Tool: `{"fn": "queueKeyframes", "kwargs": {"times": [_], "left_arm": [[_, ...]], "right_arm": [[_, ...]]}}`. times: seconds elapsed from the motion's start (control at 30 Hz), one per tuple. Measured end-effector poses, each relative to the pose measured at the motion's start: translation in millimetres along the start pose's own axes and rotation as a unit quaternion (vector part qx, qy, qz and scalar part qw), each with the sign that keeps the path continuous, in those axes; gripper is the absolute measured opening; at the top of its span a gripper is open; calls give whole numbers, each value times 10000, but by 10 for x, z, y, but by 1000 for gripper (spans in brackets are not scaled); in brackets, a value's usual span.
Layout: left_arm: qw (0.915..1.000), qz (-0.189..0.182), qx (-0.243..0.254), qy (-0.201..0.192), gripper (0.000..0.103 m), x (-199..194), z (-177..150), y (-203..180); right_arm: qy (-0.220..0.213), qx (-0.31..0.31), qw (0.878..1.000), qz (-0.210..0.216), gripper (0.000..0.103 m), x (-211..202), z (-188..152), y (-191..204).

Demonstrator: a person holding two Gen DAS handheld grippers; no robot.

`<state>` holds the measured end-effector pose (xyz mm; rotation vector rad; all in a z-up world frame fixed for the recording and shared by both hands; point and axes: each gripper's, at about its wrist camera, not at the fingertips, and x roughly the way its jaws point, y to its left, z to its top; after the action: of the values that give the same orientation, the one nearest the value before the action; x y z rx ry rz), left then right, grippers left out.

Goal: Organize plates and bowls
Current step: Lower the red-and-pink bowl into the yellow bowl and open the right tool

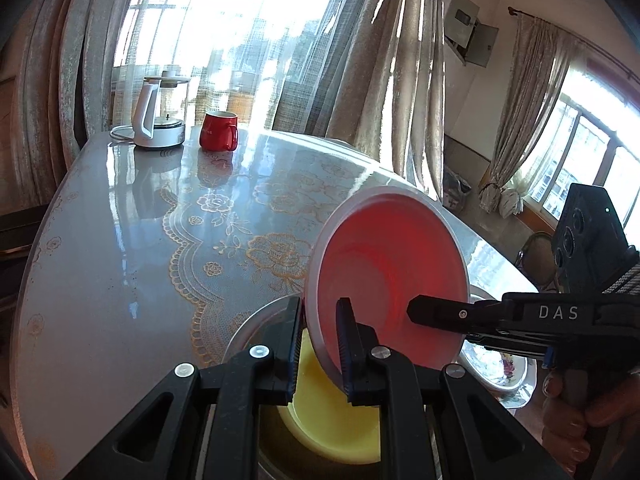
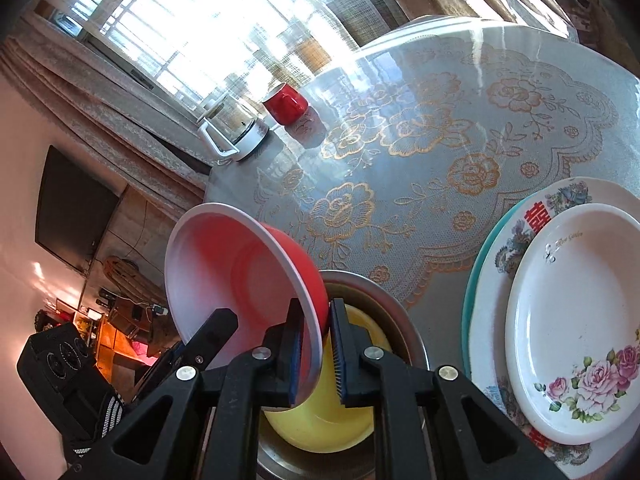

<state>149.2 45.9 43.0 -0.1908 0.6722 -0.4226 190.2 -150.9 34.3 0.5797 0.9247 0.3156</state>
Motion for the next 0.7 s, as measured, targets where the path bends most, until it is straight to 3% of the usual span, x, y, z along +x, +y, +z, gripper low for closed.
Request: {"fn": "queueKeyframes", "kwargs": {"times": [0.5, 0.7], "left_arm": [[9990, 175, -23, 411, 17, -106, -355, -67], [9979, 406, 32, 497, 17, -94, -399, -61]], "right_arm": [[275, 110, 9995, 133, 15, -19, -247, -130], [363, 71, 9993, 44, 20, -18, -302, -177]]}}
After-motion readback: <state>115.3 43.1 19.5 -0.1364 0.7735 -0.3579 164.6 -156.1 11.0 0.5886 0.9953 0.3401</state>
